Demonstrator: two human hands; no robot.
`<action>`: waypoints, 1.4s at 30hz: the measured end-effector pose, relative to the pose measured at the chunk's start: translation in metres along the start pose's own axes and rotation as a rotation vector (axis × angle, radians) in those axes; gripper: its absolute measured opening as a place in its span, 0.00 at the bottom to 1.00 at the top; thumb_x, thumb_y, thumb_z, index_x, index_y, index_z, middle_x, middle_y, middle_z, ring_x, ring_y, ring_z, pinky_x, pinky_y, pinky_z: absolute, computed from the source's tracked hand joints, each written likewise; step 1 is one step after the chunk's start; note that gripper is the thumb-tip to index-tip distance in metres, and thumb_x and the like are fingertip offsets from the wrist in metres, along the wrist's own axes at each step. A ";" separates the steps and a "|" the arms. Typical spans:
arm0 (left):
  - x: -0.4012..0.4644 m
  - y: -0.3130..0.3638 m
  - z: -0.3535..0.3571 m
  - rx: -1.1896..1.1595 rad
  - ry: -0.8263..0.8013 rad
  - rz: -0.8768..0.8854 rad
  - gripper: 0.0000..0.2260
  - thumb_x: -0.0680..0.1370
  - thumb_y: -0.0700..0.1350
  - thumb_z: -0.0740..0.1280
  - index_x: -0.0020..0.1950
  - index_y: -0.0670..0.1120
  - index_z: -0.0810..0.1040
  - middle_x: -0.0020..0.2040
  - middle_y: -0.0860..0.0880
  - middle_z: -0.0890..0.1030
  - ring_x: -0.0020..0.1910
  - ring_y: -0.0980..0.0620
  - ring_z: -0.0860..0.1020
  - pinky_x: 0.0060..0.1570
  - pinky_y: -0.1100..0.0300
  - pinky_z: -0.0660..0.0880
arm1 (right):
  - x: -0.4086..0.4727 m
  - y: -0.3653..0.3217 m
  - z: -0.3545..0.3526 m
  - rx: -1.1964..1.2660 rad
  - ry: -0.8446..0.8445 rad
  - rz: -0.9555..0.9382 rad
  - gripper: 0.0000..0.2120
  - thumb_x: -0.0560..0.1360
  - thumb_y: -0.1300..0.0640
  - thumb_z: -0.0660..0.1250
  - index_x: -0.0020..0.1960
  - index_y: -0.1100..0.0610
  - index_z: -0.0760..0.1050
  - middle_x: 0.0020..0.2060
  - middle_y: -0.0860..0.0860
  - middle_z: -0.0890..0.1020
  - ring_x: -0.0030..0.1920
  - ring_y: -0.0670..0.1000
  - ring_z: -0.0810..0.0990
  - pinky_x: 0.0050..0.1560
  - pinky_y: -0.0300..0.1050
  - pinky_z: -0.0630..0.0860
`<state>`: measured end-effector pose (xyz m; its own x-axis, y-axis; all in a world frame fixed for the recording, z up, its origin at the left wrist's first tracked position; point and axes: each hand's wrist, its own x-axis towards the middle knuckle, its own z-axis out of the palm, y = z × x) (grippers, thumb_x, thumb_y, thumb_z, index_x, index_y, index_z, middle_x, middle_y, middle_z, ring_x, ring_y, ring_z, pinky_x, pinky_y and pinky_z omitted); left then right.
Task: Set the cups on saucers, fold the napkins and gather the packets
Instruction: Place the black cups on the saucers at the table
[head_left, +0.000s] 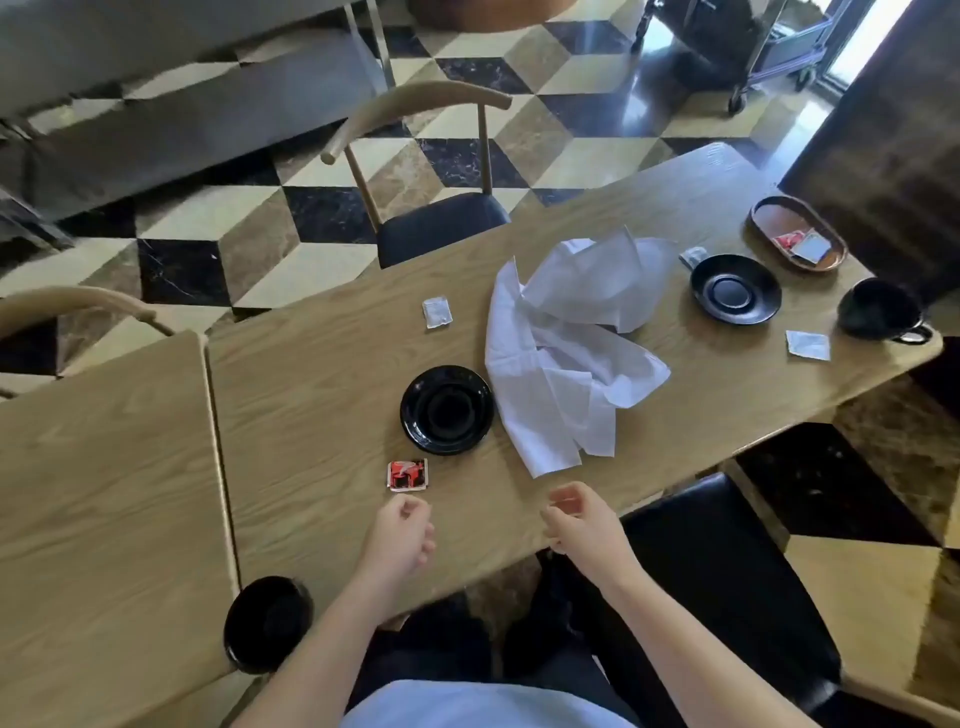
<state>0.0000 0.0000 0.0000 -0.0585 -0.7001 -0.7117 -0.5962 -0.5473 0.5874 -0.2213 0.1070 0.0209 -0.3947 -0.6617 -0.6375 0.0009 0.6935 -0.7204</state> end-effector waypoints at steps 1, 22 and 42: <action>0.011 0.007 -0.003 0.003 0.023 0.005 0.07 0.83 0.46 0.61 0.50 0.51 0.78 0.48 0.47 0.82 0.40 0.49 0.81 0.36 0.57 0.78 | 0.009 -0.004 0.003 0.037 -0.007 0.037 0.10 0.76 0.54 0.67 0.56 0.50 0.77 0.49 0.47 0.83 0.47 0.48 0.85 0.51 0.49 0.84; 0.161 0.103 -0.012 0.083 0.062 -0.002 0.31 0.76 0.40 0.55 0.79 0.56 0.63 0.78 0.47 0.65 0.70 0.42 0.71 0.70 0.45 0.70 | 0.133 -0.067 0.082 0.332 -0.075 0.263 0.12 0.77 0.61 0.64 0.46 0.44 0.78 0.45 0.44 0.81 0.47 0.51 0.81 0.48 0.49 0.79; 0.027 0.074 0.123 0.039 -0.232 0.062 0.15 0.75 0.43 0.63 0.60 0.58 0.71 0.61 0.49 0.77 0.56 0.50 0.78 0.55 0.51 0.77 | 0.052 0.045 -0.044 0.300 0.298 0.350 0.14 0.75 0.58 0.65 0.58 0.44 0.79 0.53 0.45 0.83 0.55 0.46 0.80 0.61 0.54 0.79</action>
<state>-0.1444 -0.0031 -0.0227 -0.2756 -0.6055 -0.7466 -0.6157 -0.4853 0.6208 -0.2822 0.1168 -0.0325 -0.5668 -0.2669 -0.7794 0.4238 0.7168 -0.5536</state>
